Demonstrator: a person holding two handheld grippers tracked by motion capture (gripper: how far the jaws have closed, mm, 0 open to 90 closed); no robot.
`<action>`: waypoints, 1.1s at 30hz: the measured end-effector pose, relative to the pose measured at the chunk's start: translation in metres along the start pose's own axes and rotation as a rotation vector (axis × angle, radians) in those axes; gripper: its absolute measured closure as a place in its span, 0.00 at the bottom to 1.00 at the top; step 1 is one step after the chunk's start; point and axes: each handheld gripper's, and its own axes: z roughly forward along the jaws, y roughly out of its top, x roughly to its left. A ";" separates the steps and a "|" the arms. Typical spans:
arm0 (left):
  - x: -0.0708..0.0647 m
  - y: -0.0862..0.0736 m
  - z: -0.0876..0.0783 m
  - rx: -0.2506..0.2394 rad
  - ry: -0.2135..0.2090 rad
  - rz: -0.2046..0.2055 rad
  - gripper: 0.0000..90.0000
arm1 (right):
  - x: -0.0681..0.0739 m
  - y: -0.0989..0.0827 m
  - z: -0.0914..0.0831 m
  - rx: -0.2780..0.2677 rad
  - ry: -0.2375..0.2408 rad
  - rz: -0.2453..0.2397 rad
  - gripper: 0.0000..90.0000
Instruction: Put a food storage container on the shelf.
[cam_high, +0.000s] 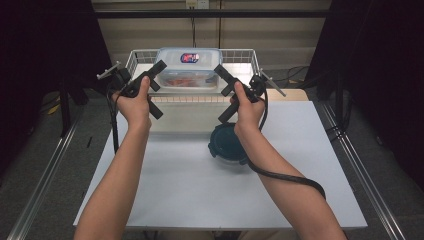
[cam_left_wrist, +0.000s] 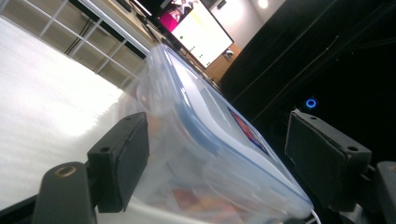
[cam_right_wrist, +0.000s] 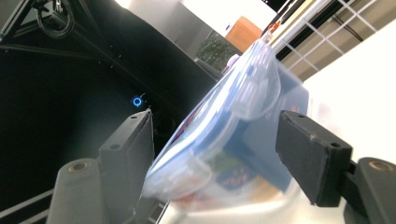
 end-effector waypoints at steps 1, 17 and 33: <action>-0.001 -0.002 -0.002 0.004 -0.005 0.008 0.23 | 0.000 -0.001 -0.001 0.001 0.000 -0.002 0.31; -0.011 -0.039 -0.016 0.067 -0.053 0.026 0.16 | -0.003 -0.011 -0.034 0.053 0.041 -0.007 0.28; -0.015 -0.075 -0.020 0.137 -0.103 0.035 0.13 | -0.019 -0.014 -0.066 0.071 0.043 -0.027 0.27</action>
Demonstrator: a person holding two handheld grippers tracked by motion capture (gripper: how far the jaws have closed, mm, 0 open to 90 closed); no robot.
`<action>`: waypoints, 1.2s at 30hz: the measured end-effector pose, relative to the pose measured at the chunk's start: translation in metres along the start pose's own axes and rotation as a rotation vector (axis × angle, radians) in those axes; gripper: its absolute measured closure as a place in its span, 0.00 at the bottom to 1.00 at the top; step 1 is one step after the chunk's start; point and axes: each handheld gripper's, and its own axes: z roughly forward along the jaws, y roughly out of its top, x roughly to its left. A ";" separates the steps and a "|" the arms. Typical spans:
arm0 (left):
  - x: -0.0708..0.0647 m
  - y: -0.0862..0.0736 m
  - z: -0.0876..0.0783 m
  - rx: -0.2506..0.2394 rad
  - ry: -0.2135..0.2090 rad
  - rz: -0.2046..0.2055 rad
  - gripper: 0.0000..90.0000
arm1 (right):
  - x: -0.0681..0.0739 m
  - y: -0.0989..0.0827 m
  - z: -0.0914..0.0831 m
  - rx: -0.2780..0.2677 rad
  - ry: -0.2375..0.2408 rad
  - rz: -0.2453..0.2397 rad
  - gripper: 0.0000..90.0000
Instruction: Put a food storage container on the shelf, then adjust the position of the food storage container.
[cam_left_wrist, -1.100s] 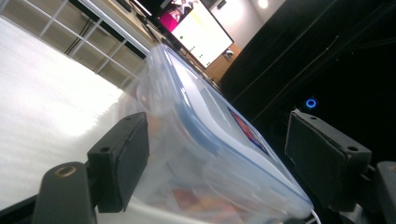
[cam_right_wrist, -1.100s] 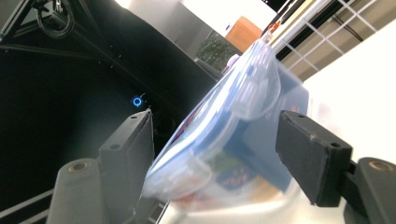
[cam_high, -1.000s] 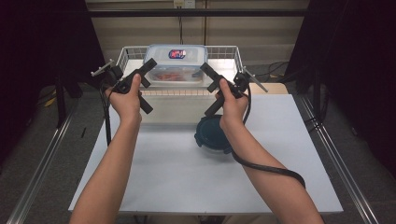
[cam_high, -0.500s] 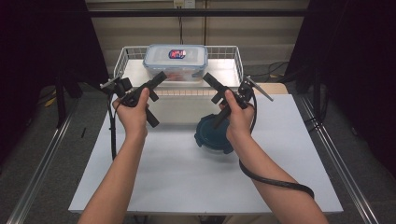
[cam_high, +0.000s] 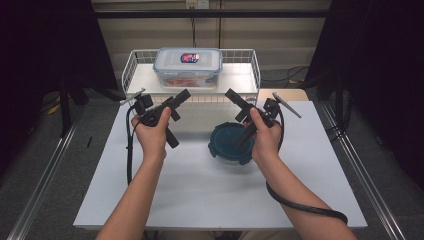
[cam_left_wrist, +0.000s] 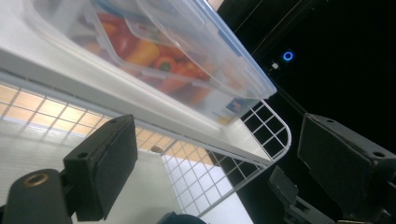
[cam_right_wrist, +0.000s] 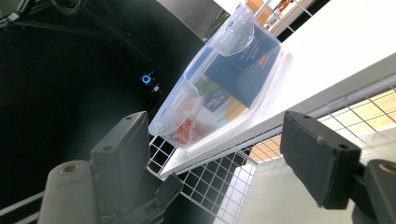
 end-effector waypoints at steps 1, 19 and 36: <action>0.000 -0.002 0.000 -0.003 0.000 -0.001 0.12 | 0.000 0.000 -0.002 0.001 0.003 0.004 0.27; 0.003 -0.035 0.005 0.069 -0.021 -0.013 0.09 | -0.027 -0.010 -0.026 0.045 -0.035 -0.032 0.25; 0.019 -0.054 0.012 0.153 -0.038 -0.062 0.07 | -0.045 -0.016 -0.045 0.067 -0.063 -0.078 0.23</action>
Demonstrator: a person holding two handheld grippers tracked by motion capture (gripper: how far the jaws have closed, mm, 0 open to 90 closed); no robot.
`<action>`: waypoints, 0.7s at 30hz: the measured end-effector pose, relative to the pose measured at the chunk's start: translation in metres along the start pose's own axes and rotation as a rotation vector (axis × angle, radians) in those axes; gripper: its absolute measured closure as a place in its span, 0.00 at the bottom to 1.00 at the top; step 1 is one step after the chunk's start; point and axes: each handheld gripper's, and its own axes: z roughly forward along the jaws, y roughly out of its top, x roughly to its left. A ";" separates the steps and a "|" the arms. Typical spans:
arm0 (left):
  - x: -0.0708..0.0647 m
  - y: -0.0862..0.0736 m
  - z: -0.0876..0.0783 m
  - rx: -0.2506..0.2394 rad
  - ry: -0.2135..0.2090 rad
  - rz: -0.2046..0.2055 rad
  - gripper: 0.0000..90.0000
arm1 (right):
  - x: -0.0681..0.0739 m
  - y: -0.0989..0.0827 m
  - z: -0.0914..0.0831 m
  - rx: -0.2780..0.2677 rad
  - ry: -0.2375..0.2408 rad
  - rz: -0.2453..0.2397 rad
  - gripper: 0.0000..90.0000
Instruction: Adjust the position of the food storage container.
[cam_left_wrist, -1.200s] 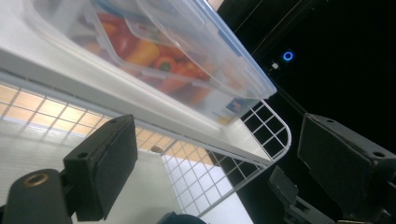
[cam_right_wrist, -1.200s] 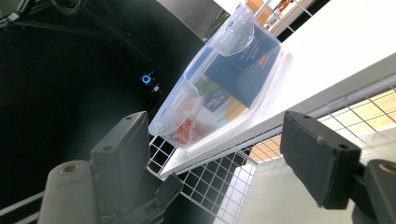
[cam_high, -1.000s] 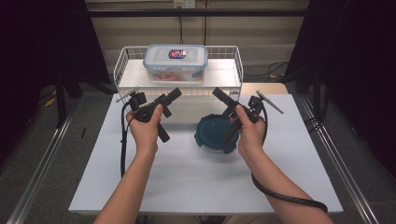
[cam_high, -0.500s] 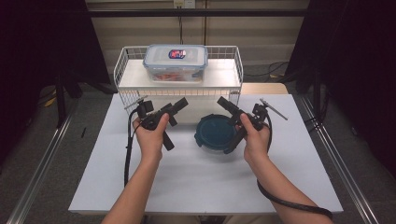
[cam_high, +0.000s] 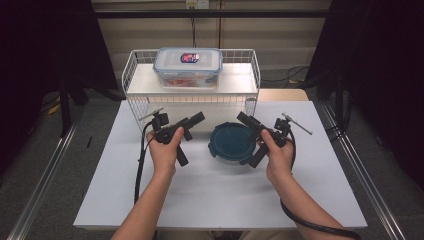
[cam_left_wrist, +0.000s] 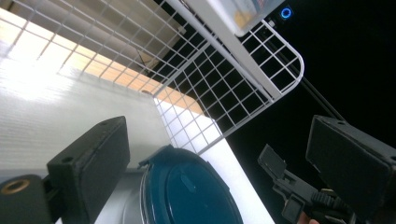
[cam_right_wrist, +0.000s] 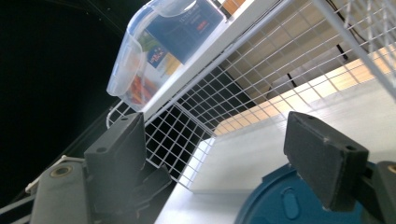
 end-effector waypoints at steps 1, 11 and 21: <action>0.001 -0.001 0.001 -0.002 -0.010 -0.007 0.07 | -0.002 0.000 -0.001 -0.005 0.000 0.007 0.23; 0.004 -0.008 0.005 0.023 -0.009 -0.009 0.06 | -0.016 0.002 -0.014 -0.023 -0.034 0.019 0.23; 0.014 -0.016 0.011 0.066 0.000 -0.013 0.06 | -0.033 -0.003 -0.024 -0.019 -0.073 0.039 0.23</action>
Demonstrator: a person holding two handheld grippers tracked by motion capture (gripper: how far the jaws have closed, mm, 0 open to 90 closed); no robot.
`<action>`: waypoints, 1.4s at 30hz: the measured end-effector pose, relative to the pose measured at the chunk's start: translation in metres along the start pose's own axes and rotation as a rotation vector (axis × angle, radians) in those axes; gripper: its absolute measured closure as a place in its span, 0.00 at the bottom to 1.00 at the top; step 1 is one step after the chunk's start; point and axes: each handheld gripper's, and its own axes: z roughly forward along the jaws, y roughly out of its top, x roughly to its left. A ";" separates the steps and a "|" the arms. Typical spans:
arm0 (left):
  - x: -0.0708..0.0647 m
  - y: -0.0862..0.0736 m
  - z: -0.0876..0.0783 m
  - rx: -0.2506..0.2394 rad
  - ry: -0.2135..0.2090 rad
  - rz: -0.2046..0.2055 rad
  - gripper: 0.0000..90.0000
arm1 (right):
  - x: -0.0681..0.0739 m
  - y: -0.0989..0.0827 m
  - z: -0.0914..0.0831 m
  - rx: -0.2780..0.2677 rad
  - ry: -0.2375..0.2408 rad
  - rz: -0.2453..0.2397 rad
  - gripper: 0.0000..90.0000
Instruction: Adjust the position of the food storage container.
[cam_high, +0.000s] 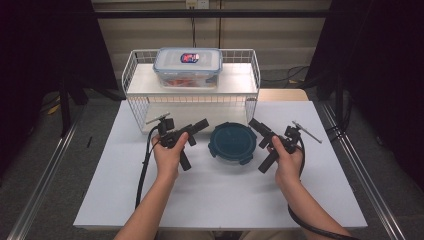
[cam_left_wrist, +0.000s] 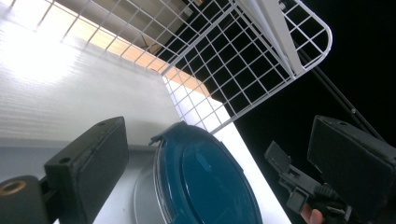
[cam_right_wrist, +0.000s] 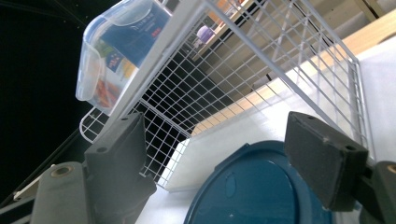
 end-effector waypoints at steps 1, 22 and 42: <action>0.001 -0.001 0.001 0.000 0.001 0.003 0.06 | -0.002 0.000 -0.001 0.005 -0.004 0.002 0.24; 0.015 -0.015 0.023 0.078 0.015 -0.013 0.08 | -0.021 -0.011 -0.023 0.014 -0.065 0.022 0.24; 0.023 -0.017 0.026 0.105 0.033 -0.023 0.11 | -0.035 -0.022 -0.027 0.052 -0.129 0.042 0.48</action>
